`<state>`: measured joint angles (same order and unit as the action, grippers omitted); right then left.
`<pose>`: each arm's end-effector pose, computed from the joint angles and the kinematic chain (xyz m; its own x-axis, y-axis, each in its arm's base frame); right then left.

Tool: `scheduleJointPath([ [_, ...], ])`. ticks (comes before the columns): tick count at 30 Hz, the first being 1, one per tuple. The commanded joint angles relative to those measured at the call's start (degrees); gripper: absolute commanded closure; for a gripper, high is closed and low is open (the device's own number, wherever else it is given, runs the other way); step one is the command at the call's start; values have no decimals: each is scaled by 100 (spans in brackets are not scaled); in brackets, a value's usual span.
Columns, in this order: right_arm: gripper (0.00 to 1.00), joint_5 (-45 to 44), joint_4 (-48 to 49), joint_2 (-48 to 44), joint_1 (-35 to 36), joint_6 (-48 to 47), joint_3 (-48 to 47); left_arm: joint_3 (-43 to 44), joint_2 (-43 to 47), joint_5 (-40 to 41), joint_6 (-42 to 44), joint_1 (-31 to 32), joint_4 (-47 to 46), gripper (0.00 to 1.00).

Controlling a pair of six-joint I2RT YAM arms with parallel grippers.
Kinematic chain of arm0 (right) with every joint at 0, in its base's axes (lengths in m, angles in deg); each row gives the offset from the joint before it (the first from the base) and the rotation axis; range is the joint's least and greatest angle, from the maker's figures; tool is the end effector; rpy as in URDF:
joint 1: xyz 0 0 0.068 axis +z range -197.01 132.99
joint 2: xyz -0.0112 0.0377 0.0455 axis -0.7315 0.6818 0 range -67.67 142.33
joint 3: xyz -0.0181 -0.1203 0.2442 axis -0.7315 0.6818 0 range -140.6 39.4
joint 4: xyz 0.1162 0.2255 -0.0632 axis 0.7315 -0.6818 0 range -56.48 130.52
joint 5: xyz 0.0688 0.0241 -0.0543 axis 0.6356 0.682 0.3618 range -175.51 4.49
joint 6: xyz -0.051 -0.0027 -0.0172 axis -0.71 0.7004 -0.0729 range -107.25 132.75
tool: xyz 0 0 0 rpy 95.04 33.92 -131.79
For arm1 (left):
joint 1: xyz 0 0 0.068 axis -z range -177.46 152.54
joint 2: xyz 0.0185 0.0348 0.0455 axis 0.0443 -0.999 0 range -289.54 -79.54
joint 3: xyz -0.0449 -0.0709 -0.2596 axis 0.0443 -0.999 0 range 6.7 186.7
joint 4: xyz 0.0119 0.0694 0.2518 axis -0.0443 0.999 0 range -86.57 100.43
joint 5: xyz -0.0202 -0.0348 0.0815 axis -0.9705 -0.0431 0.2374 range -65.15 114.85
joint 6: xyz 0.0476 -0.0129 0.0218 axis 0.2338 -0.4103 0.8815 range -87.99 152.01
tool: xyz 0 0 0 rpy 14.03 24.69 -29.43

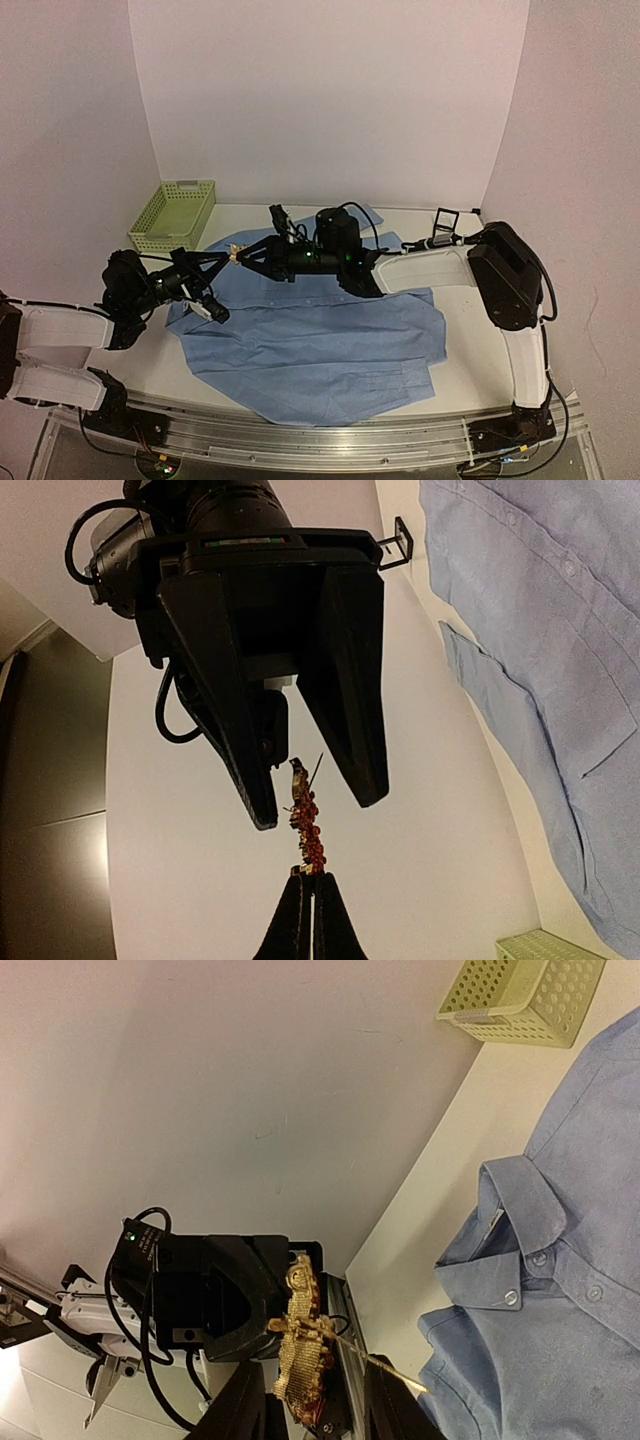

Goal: Remove the brooch from the garment

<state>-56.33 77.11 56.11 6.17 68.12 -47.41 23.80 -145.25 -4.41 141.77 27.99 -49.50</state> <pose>0.2878 0.4135 0.2329 -0.8178 0.1062 -0.5657 -0.5601 0.0798 0.8246 0.1941 -0.1117 0.2179 0.7440 0.5552 0.3717 -0.3395 -0.1650 0.9260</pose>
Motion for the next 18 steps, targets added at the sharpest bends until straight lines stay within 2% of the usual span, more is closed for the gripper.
scheduleJointPath([
  [1, 71, 28, 347, 54, 32, 106, -132, 90, 149, -117, 98, 39, 12, 100],
  [5, 81, 60, 427, 73, 34, 115, -154, 44, 297, -155, 90, 39, 233, 100],
  [9, 100, 70, 457, 63, 33, 98, -135, 30, 393, -177, 84, 39, 380, 100],
  [13, 100, 22, 455, -27, 33, -66, -60, 53, 482, -230, 83, 39, 719, 100],
  [14, 100, -5, 455, -60, 34, -158, -36, 72, 522, -233, 65, 39, 884, 91],
  [15, 100, -44, 450, -105, 31, -261, 3, 94, 572, -221, -16, 39, 1062, 77],
  [16, 100, -86, 442, -156, 27, -365, 53, 132, 634, -191, -140, 40, 1292, 59],
  [17, 100, -140, 418, -244, 22, -499, 141, 254, 740, -91, -420, 40, 1715, 37],
  [18, 100, -200, 356, -350, 20, -682, 222, 457, 846, 11, -813, 39, 2241, 25],
])
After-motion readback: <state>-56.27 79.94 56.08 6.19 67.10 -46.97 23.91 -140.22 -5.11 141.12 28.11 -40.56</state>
